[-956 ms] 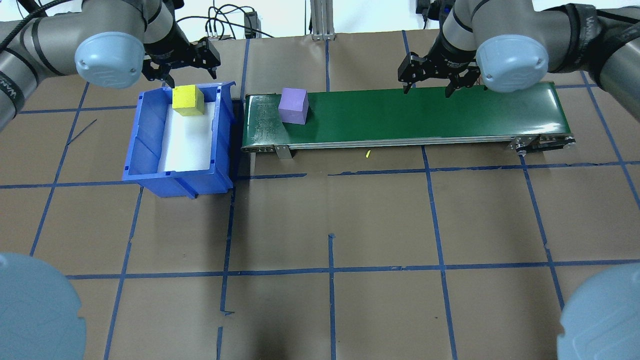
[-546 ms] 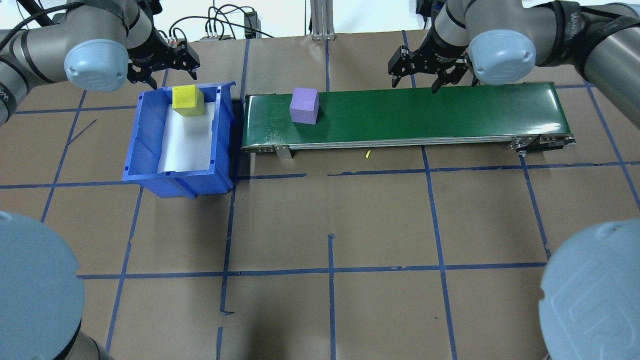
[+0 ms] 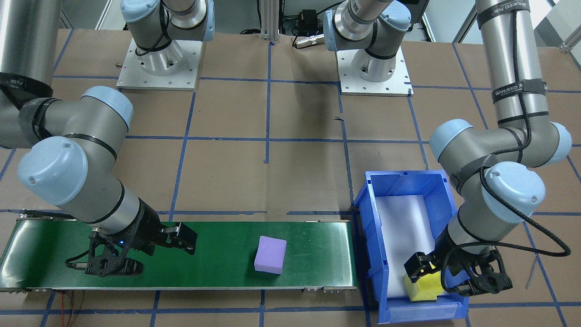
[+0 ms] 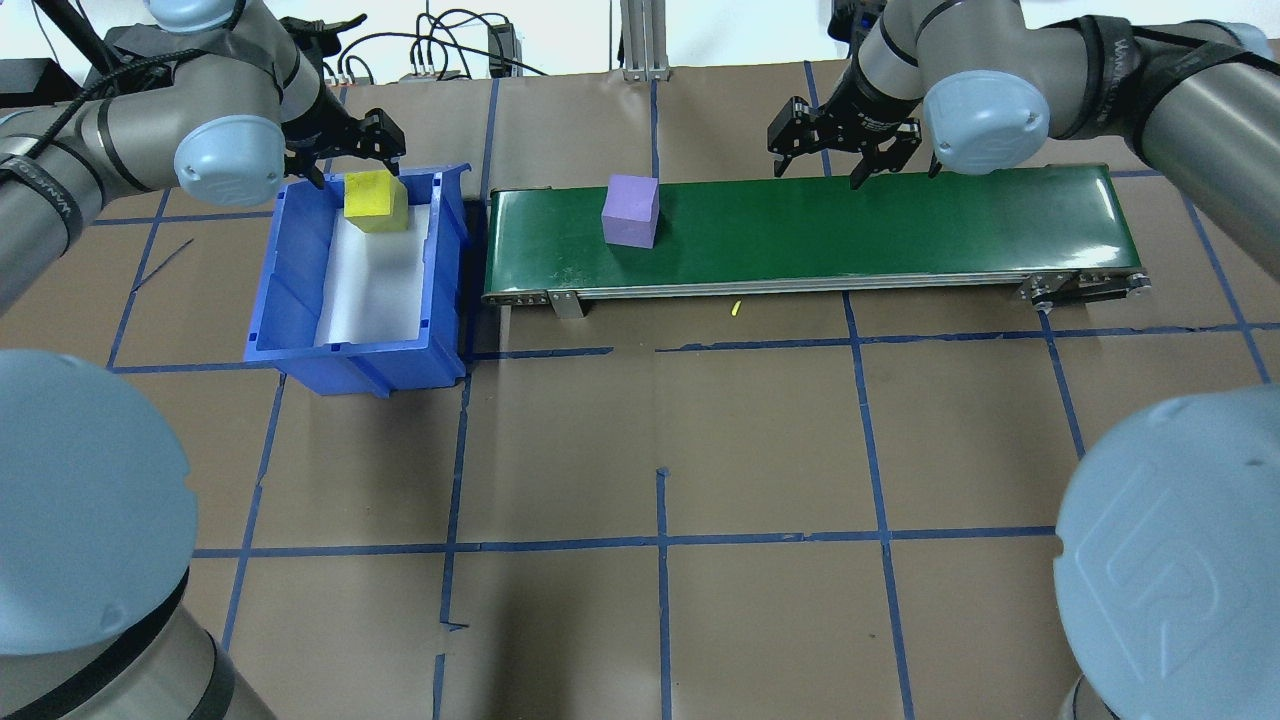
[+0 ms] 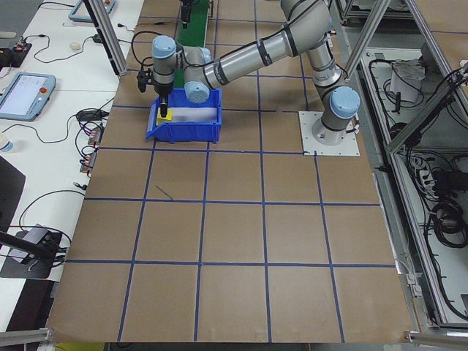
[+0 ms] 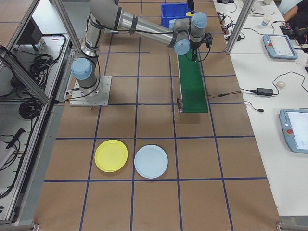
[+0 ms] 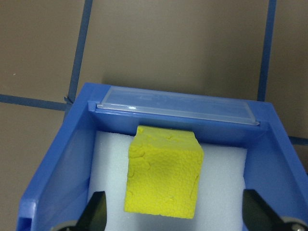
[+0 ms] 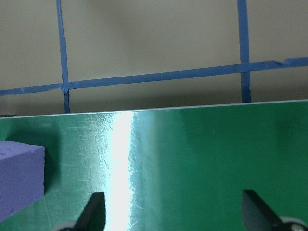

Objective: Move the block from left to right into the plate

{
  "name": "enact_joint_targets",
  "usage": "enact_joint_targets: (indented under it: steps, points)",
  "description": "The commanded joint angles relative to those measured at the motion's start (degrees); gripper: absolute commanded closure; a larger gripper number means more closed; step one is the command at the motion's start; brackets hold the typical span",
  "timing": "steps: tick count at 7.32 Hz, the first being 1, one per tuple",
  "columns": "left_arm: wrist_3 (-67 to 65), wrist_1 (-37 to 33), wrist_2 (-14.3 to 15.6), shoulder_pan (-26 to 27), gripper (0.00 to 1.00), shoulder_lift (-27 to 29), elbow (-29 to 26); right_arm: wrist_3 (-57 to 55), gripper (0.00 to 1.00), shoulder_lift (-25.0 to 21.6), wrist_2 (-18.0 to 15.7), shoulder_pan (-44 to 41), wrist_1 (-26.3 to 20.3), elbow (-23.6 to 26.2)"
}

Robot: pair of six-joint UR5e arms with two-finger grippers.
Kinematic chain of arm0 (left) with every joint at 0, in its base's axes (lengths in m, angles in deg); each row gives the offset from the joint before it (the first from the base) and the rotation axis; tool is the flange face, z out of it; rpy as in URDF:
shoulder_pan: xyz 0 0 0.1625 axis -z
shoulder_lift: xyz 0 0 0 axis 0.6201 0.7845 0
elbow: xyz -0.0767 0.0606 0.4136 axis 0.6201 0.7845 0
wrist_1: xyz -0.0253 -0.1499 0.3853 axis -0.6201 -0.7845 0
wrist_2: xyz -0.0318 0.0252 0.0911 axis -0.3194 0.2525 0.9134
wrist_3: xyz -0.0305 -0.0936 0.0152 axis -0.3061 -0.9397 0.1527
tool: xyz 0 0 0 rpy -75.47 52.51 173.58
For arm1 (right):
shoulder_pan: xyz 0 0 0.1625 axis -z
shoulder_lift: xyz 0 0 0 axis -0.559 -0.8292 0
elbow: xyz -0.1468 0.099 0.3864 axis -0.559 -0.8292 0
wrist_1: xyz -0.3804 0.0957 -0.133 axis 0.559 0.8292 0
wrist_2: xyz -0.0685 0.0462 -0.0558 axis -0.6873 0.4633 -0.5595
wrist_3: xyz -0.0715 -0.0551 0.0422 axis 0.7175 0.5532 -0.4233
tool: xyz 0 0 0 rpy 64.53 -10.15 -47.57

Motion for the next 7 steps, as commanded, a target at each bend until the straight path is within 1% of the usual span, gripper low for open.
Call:
enact_joint_targets:
  steps: [1,2,3,4,5,6,7]
  points:
    - [1.1,2.8,-0.1,0.0,0.01,2.4,0.4,0.1,0.01,0.8,1.1,0.0,0.2,-0.5]
    - [1.1,2.9,-0.3,0.0,0.02,2.5,1.3,0.2,0.01,0.8,1.2,0.3,0.2,-0.3]
    - [2.6,3.0,-0.2,0.0,0.04,2.5,0.6,0.2,0.01,0.8,1.2,0.5,0.1,-0.1]
    - [3.8,3.0,-0.1,0.0,0.10,2.7,0.5,0.1,0.01,0.8,1.2,0.5,0.1,0.0]
    - [3.9,3.0,-0.1,0.0,0.25,2.7,1.1,0.1,0.01,0.8,1.2,0.5,0.1,0.0]
    - [4.3,3.0,-0.2,0.0,0.43,2.7,0.9,0.0,0.01,0.8,1.2,0.5,0.1,0.1]
    - [6.0,2.9,0.1,0.0,0.56,2.5,0.7,-0.5,0.01,0.8,1.2,0.5,0.1,0.2]
